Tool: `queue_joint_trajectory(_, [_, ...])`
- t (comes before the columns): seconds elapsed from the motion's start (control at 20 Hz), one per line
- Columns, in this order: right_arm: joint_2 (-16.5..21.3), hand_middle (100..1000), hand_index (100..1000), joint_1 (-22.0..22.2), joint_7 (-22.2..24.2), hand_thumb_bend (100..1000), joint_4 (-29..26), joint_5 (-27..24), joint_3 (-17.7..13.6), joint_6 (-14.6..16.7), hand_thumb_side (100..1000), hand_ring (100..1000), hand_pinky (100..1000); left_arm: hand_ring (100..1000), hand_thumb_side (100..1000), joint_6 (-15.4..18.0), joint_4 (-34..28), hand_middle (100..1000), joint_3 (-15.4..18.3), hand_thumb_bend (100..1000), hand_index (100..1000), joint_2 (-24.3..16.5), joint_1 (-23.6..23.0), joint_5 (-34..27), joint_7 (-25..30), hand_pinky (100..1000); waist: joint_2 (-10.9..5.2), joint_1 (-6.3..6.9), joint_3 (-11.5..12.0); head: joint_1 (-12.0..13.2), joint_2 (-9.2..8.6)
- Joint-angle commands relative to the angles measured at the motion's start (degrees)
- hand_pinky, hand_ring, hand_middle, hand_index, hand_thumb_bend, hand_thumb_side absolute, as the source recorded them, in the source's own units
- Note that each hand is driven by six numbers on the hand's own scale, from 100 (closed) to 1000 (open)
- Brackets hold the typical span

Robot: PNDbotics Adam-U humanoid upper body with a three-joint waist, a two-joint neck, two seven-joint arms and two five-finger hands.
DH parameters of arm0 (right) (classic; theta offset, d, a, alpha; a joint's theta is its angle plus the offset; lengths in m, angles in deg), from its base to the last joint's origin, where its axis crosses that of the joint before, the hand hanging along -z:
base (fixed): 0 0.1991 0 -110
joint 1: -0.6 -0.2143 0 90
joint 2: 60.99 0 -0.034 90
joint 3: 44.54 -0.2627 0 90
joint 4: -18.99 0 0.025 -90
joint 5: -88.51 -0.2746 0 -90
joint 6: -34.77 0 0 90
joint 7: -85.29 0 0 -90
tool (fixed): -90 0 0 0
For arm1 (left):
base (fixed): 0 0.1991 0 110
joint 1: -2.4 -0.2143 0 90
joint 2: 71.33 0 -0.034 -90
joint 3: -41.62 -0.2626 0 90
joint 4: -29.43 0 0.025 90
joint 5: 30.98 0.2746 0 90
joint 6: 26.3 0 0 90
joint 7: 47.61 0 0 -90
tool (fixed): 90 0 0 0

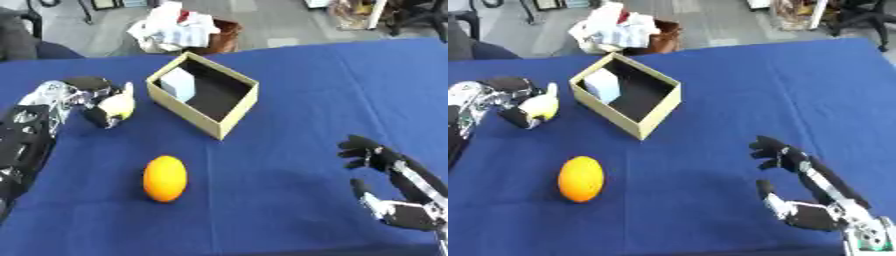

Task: Pick up objects on the table and place them in the box.

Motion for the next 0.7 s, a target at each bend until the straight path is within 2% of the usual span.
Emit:
queue_joint_trajectory(0.05, [0.59, 865, 1000, -0.51, -0.04, 100, -0.52, -0.48, -0.13, -0.14, 387, 843, 734, 473, 286, 0.46, -4.01, 468, 0.62, 100, 676, -2.48, 0.68, -3.54, -0.82, 645, -1.58, 0.17, 0.04, -0.16, -0.23])
queue_joint_trajectory(0.4, [0.67, 864, 1000, -0.45, 0.06, 100, -0.44, -0.54, 0.03, -0.13, 385, 842, 734, 479, 269, 0.63, -15.32, 473, -0.72, 100, 684, -4.77, 3.53, -11.05, 1.04, 664, -1.7, 0.22, 0.0, -0.13, -0.3])
queue_joint_trajectory(0.7, [0.51, 864, 1000, -0.57, 0.18, 100, -0.44, -0.58, 0.13, -0.11, 385, 842, 734, 493, 277, 1.13, -17.22, 489, -3.81, 100, 700, -0.32, 7.27, -11.81, 3.55, 673, -1.62, 0.16, -0.54, 0.0, -0.34])
